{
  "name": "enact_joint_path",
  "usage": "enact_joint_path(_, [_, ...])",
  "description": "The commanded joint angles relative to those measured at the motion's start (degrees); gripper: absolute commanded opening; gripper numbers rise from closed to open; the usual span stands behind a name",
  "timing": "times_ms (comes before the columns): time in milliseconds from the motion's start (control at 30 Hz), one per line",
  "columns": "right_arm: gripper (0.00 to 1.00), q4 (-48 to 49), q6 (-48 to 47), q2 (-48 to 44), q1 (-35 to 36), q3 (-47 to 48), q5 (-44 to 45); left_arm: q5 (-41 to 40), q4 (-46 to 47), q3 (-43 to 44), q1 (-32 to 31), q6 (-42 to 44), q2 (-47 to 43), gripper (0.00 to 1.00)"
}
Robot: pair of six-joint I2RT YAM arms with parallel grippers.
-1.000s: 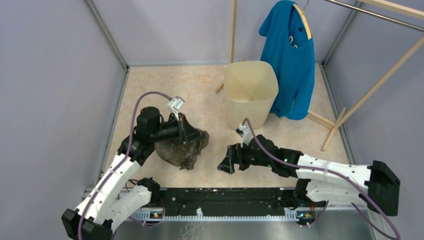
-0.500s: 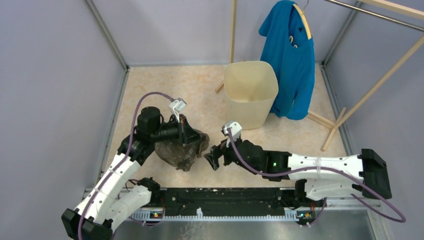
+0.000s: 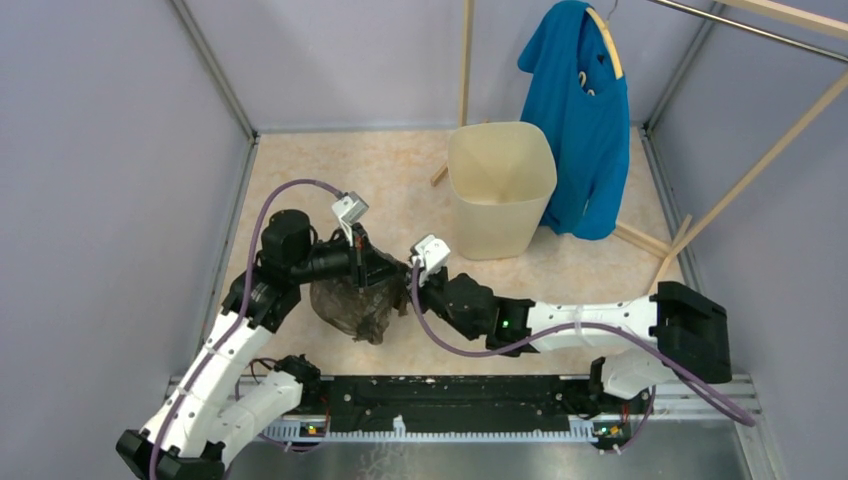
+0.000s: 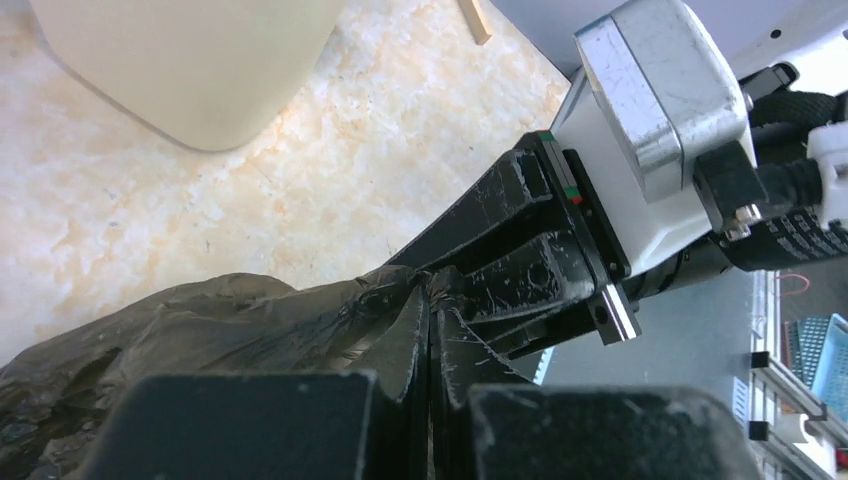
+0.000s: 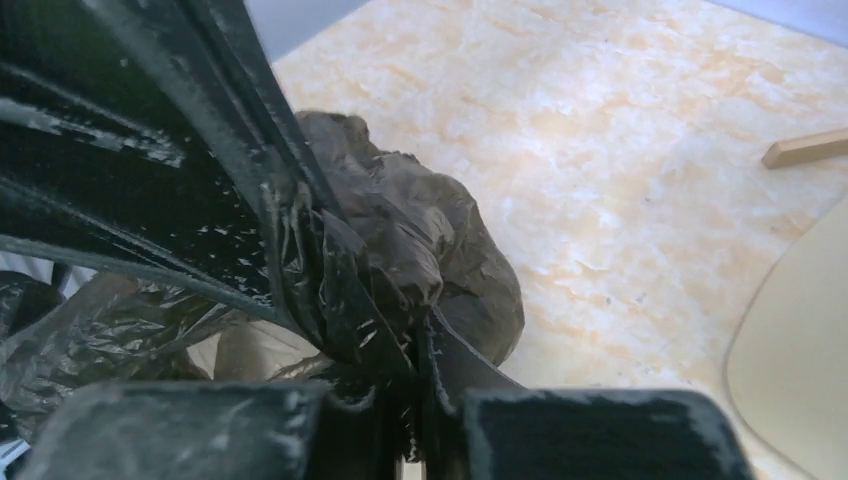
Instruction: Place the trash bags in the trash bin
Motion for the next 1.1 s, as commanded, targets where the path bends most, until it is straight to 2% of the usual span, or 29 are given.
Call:
enact_joint_path(0, [0.00, 6.6, 5.2, -3.1, -1.6, -0.1, -2.9, 0.9, -0.4, 3.0, -0.1, 3.7, -1.1, 0.00])
enact_joint_path(33, [0.00, 4.3, 12.1, -5.0, -2.7, 0.5, -7.0, -0.8, -0.7, 3.4, -0.1, 3.7, -1.4, 0.00])
enact_joint_path(67, [0.00, 2.3, 17.7, -6.7, -3.7, 0.7, -9.4, -4.7, -1.4, 4.2, -0.1, 3.4, -1.6, 0.09])
enact_joint_path(100, [0.00, -1.0, 23.7, -8.1, -4.2, 1.1, -10.2, -8.0, -2.3, 5.2, -0.1, 2.8, -1.9, 0.22])
enact_joint_path(133, [0.00, -5.0, 29.6, -9.2, -4.5, 1.7, -10.3, -10.6, -3.5, 6.3, -0.1, 2.2, -2.4, 0.45])
enact_joint_path(200, [0.00, -12.9, 38.7, -10.9, -4.8, 3.1, -10.5, -12.7, -3.3, 7.6, -0.1, 0.6, -3.7, 0.72])
enact_joint_path(333, [0.00, -25.6, 50.5, -15.1, -5.1, 5.4, -6.8, -10.7, 0.2, 7.8, -0.1, -4.3, -6.0, 0.95])
enact_joint_path(400, [0.00, -30.7, 53.3, -17.9, -5.3, 5.6, -3.3, -8.2, 0.7, 7.9, -0.1, -6.1, -6.2, 0.98])
enact_joint_path(567, [0.00, -41.0, 54.8, -19.6, -6.1, 11.0, 3.0, 1.2, 0.9, 7.4, -0.1, -10.6, -5.4, 0.98])
enact_joint_path(767, [0.00, -51.7, 43.1, -14.7, -6.2, 26.7, 7.4, 6.5, 3.0, 6.6, -0.1, -15.9, -7.3, 0.98])
enact_joint_path(933, [0.00, -52.9, 35.7, -10.7, -6.2, 34.6, 4.4, 7.6, 4.3, 6.2, -0.1, -18.0, -8.2, 0.98])
enact_joint_path(1067, [0.00, -54.7, 33.8, -6.4, -6.2, 38.5, 4.3, 12.1, 11.1, 2.9, -0.1, -22.6, -8.3, 0.98])
